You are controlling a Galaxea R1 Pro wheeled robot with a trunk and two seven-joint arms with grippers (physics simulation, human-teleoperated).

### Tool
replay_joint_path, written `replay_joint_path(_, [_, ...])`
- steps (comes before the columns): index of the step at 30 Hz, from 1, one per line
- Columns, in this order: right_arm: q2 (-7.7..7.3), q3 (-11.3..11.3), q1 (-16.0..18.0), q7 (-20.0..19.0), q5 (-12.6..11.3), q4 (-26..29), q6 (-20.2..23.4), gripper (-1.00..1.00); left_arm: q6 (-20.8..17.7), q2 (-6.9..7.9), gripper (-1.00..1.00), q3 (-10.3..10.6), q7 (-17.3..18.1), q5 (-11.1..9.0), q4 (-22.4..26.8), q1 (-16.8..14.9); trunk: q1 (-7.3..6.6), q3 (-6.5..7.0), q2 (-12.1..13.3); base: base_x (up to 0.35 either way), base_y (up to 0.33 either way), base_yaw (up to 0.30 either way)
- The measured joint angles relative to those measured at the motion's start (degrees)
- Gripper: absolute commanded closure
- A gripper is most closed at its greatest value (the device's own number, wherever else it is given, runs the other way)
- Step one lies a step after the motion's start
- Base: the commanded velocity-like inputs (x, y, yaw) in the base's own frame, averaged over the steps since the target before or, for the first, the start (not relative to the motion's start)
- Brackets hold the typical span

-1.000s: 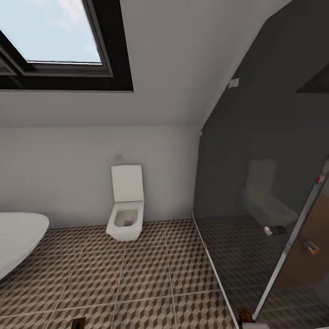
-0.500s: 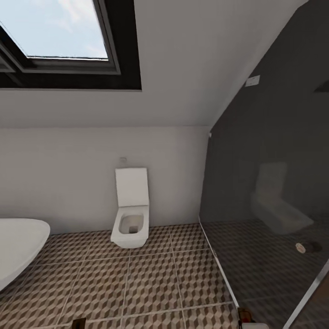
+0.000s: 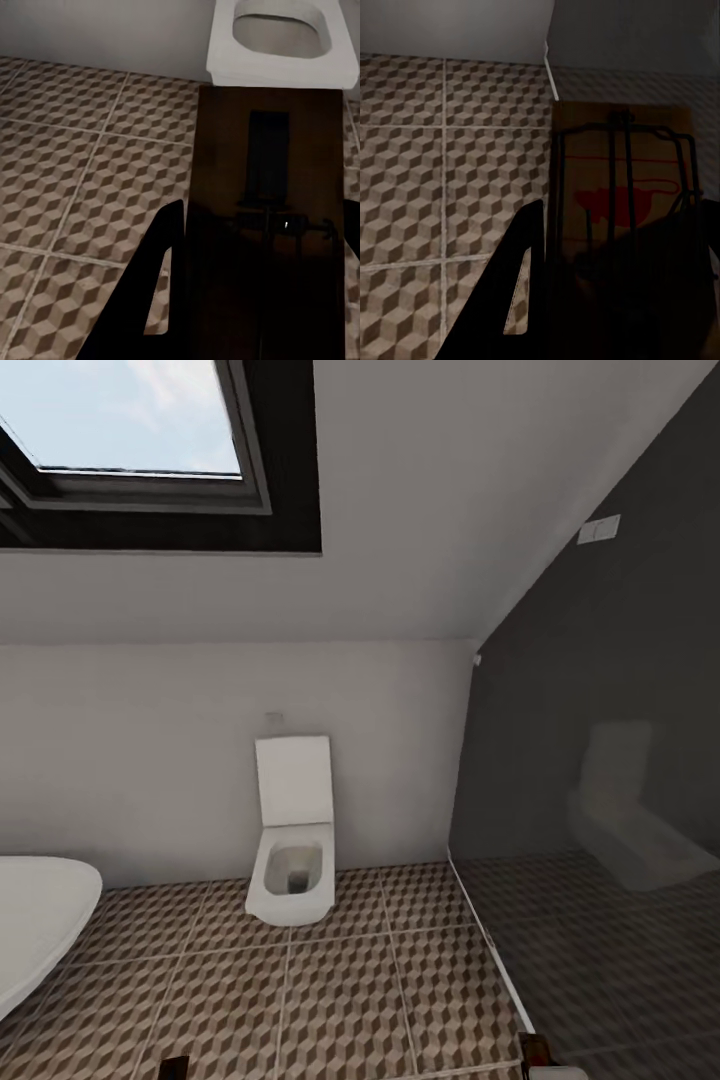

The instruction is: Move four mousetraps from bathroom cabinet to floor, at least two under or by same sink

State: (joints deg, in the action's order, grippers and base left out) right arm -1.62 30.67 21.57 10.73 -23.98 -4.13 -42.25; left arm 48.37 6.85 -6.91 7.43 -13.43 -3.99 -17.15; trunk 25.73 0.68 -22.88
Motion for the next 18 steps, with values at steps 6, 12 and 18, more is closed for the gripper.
replay_joint_path(6, [0.00,-0.08,0.00,0.00,-0.09,0.00,-0.03,1.00,0.00,-0.07,1.00,-0.24,-0.03,-0.03,0.00,0.00,0.00,0.00,0.00,0.314,0.108,0.000])
replay_joint_path(12, [0.00,-0.12,0.00,0.00,-0.21,0.00,-0.06,1.00,-0.05,-0.18,1.00,0.24,0.21,0.00,0.00,0.00,0.00,0.00,0.00,0.314,0.115,0.000])
replay_joint_path(18, [0.00,-0.11,0.00,0.00,-0.17,0.00,-0.05,1.00,-0.11,-0.01,1.00,0.67,0.18,-0.01,0.00,0.00,0.00,0.00,0.00,0.314,0.117,0.000])
